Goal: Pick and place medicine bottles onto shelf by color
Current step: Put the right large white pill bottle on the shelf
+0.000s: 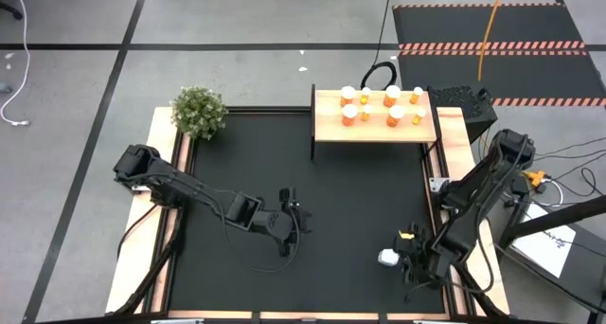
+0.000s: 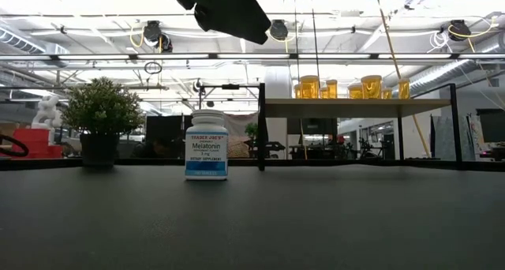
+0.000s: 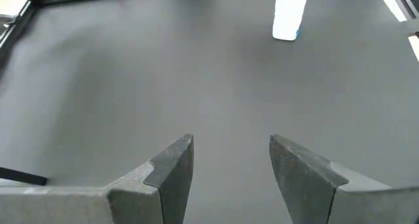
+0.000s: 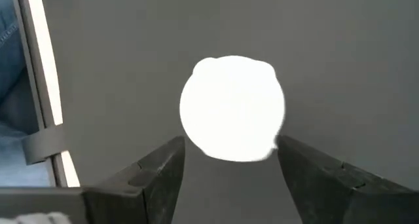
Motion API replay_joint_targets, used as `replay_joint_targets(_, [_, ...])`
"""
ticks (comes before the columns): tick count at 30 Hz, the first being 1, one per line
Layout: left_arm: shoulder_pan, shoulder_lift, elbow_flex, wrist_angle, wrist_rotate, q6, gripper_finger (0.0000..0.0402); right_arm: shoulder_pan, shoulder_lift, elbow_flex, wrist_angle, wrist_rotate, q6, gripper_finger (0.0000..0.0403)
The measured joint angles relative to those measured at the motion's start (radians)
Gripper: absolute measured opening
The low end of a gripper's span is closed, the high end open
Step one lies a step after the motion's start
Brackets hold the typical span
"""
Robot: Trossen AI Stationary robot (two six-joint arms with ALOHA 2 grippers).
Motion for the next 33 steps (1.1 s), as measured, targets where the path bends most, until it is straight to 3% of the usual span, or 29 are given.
replay_joint_targets(7, [0.000,0.000,0.000,0.008,0.001,0.022,0.0200,-0.001,0.085,0.000,0.023,0.003,0.001,0.0228])
replay_joint_targets(16, [0.000,0.000,0.000,0.056,0.001,0.026,0.0200,-0.008,0.117,0.000,0.064,0.088,-0.059,0.0145])
replay_joint_targets(26, [0.000,0.018,0.002,0.195,0.015,0.079,0.0207,-0.095,0.103,-0.001,0.069,0.241,-0.217,0.0181])
replay_joint_targets(33, [0.016,0.113,0.002,0.352,0.020,0.113,0.0278,-0.221,0.103,-0.001,0.154,0.293,-0.505,0.0167])
